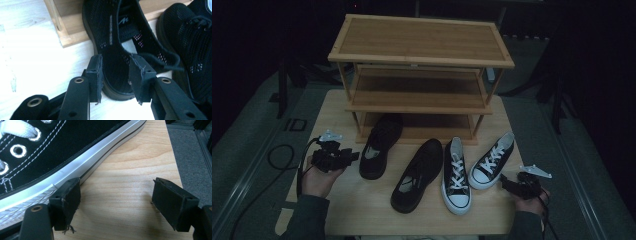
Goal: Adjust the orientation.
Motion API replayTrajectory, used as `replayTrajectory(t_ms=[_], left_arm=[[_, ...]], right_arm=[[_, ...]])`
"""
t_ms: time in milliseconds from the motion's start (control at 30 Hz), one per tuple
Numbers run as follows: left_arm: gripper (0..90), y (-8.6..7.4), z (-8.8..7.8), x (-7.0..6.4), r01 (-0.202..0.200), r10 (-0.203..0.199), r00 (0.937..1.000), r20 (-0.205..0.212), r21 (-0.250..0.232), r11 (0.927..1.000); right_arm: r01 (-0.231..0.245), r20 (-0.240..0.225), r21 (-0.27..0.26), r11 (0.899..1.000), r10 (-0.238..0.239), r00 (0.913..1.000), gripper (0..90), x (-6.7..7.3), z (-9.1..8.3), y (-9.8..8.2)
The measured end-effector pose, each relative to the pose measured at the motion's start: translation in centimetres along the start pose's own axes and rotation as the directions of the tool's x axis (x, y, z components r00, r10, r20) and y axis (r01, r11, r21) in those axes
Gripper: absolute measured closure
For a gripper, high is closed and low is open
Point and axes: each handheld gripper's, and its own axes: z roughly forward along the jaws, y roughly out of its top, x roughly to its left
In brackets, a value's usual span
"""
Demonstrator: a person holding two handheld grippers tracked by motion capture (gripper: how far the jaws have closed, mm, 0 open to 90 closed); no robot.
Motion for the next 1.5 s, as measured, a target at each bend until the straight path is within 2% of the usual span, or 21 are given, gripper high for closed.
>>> replayTrajectory(t_ms=[167, 300, 467, 567, 800, 900, 1067, 1133, 1233, 1300, 1400, 1500], left_arm=[[65.7, -1.1, -0.1, 0.0, -0.004, 0.004, 0.9997, 0.022, 0.000, 1.0000], [64.1, -1.7, 0.0, -0.1, -0.017, 0.017, 0.9997, 0.017, 0.007, 0.9998], [63.5, -2.8, 0.9, -0.4, -0.040, 0.040, 0.9991, 0.016, 0.050, 0.9979], [63.1, -3.2, 1.2, -0.6, -0.045, 0.043, 0.9987, 0.029, 0.065, 0.9969], [63.5, -4.2, 2.1, -1.5, -0.089, 0.084, 0.9953, 0.048, 0.107, 0.9902], [66.5, -4.3, 2.4, -1.9, -0.093, 0.087, 0.9944, 0.060, 0.115, 0.9890], [73.7, -4.5, 2.9, -2.7, -0.131, 0.122, 0.9903, 0.066, 0.144, 0.9810], [78.3, -4.6, 3.2, -3.0, -0.144, 0.137, 0.9888, 0.061, 0.150, 0.9780], [89.2, -4.7, 3.4, -3.3, -0.149, 0.144, 0.9885, 0.046, 0.148, 0.9776], [90.0, -4.7, 3.4, -3.3, -0.152, 0.146, 0.9881, 0.046, 0.152, 0.9766], [90.0, -4.8, 3.8, -3.5, -0.161, 0.155, 0.9867, 0.047, 0.174, 0.9714], [90.0, -4.8, 4.0, -3.7, -0.166, 0.159, 0.9858, 0.054, 0.176, 0.9703]], right_arm=[[0.000, 0.000, 0.000, 1.000, 0.000, 1.0000, 22.9, 0.0, 0.0, 0.0], [0.000, 0.000, 0.000, 1.000, 0.000, 1.0000, 22.9, 0.0, 0.0, 0.0], [0.000, 0.000, 0.000, 1.000, 0.000, 1.0000, 22.8, 0.0, 0.0, 0.0], [0.000, 0.000, 0.000, 1.000, 0.000, 1.0000, 22.9, 0.0, 0.0, 0.0], [0.000, 0.000, 0.001, 1.000, 0.000, 1.0000, 22.8, 0.0, 0.0, 0.0], [0.000, 0.000, 0.000, 1.000, 0.000, 1.0000, 22.9, 0.0, 0.0, 0.0], [-0.002, -0.001, 0.000, 1.000, 0.002, 1.0000, 22.9, 0.0, 0.0, 0.0], [-0.002, -0.001, 0.000, 1.000, 0.002, 1.0000, 22.9, 0.0, 0.0, 0.0], [-0.002, 0.000, 0.000, 1.000, 0.002, 1.0000, 22.9, 0.0, 0.0, 0.0], [-0.002, 0.000, 0.000, 1.000, 0.002, 1.0000, 22.9, 0.0, 0.0, 0.0], [-0.002, 0.000, 0.000, 1.000, 0.002, 1.0000, 22.8, 0.0, 0.0, 0.0], [-0.002, -0.001, 0.000, 1.000, 0.002, 1.0000, 22.9, 0.0, 0.0, 0.0]])
